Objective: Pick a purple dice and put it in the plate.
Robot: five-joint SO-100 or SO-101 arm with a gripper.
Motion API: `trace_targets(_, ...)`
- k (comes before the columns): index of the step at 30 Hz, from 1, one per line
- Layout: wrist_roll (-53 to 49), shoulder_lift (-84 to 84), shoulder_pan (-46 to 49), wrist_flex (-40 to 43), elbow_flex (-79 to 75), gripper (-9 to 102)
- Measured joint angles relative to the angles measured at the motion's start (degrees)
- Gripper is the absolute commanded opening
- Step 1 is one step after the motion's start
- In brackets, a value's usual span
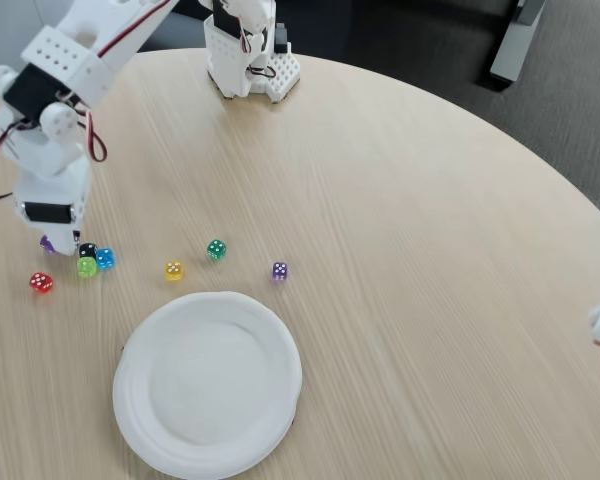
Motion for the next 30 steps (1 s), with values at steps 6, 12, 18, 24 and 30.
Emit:
trace_targets(6, 0.35, 5.62, -0.7, 4.31, 0.0, 0)
trace_targets(12, 0.7, 11.87, -0.79, 8.09, 0.0, 0)
trace_targets(18, 0.7, 20.57, -1.76, 11.34, 0.0, 0)
trace_targets(24, 1.32, 26.89, -9.49, 11.51, 0.0, 0)
trace_targets(30, 3.6, 28.04, -18.9, 11.51, 0.0, 0)
